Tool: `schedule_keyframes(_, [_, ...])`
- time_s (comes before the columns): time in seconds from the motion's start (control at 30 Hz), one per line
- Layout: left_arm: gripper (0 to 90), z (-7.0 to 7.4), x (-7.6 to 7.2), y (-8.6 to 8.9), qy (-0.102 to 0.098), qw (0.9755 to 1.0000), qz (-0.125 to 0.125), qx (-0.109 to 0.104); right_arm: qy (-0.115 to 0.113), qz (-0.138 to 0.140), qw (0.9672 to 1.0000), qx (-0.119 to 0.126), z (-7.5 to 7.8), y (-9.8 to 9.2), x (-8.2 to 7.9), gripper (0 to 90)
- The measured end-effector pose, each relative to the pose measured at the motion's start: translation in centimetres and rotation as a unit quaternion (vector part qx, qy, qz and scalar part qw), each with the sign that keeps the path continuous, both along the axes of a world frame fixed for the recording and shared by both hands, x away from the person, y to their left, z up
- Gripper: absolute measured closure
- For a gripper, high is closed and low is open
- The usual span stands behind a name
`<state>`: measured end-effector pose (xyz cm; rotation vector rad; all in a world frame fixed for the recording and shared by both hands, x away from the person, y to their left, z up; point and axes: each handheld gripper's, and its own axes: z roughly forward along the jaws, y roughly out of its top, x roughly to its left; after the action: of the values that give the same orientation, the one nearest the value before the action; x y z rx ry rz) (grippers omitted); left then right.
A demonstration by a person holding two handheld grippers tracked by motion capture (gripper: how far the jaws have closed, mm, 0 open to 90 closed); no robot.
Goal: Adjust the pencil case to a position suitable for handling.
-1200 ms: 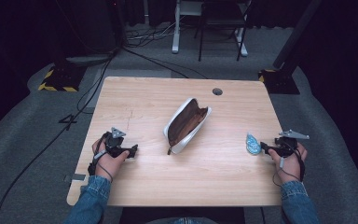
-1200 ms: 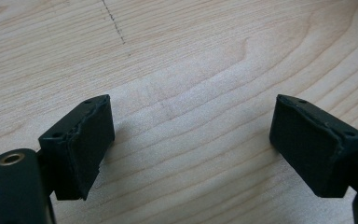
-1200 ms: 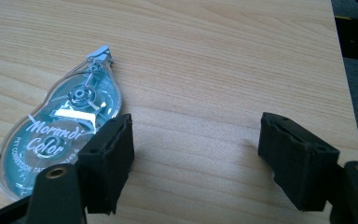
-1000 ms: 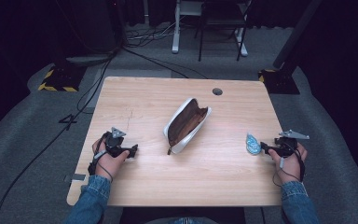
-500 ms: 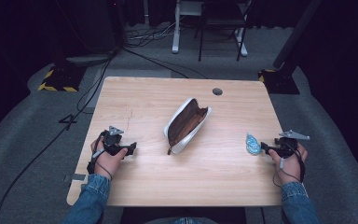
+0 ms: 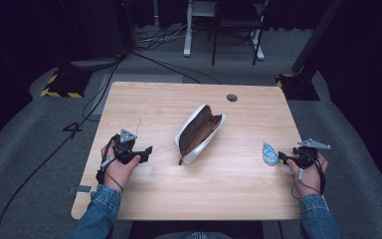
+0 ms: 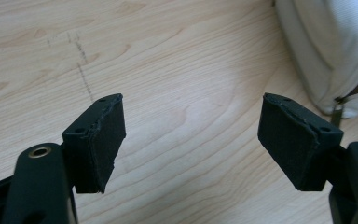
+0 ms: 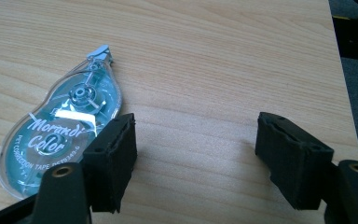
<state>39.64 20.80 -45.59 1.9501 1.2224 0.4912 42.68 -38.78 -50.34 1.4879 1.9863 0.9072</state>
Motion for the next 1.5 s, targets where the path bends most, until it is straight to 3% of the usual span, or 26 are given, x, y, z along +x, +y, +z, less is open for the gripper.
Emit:
schedule_keyframes(0.13, [23.6, 0.7, -0.4, -0.8, -0.003, 0.9999, -0.010, 0.000, 0.000, 0.000, 1.0000, 0.000, 0.0, 0.0, 0.0, 29.4])
schedule_keyframes(0.23, [23.8, 1.6, -0.8, -1.8, -0.009, 0.9997, -0.019, -0.013, 0.000, 0.000, 1.0000, 0.000, 0.0, 0.0, 0.0, 29.4])
schedule_keyframes(0.8, [21.6, 2.7, -0.9, -5.8, -0.023, 0.9969, -0.061, -0.043, -0.001, 0.000, 1.0000, -0.001, 0.0, 0.0, 0.0, 29.7])
schedule_keyframes(1.0, [22.2, 2.3, -0.1, -7.6, -0.017, 0.9960, -0.071, -0.051, -0.001, 0.000, 1.0000, -0.001, 0.0, 0.0, 0.0, 29.7])
schedule_keyframes(1.5, [23.2, -0.2, 2.6, -9.4, -0.012, 0.9973, -0.053, -0.048, -0.001, 0.000, 1.0000, -0.001, 0.0, 0.0, 0.0, 29.8])
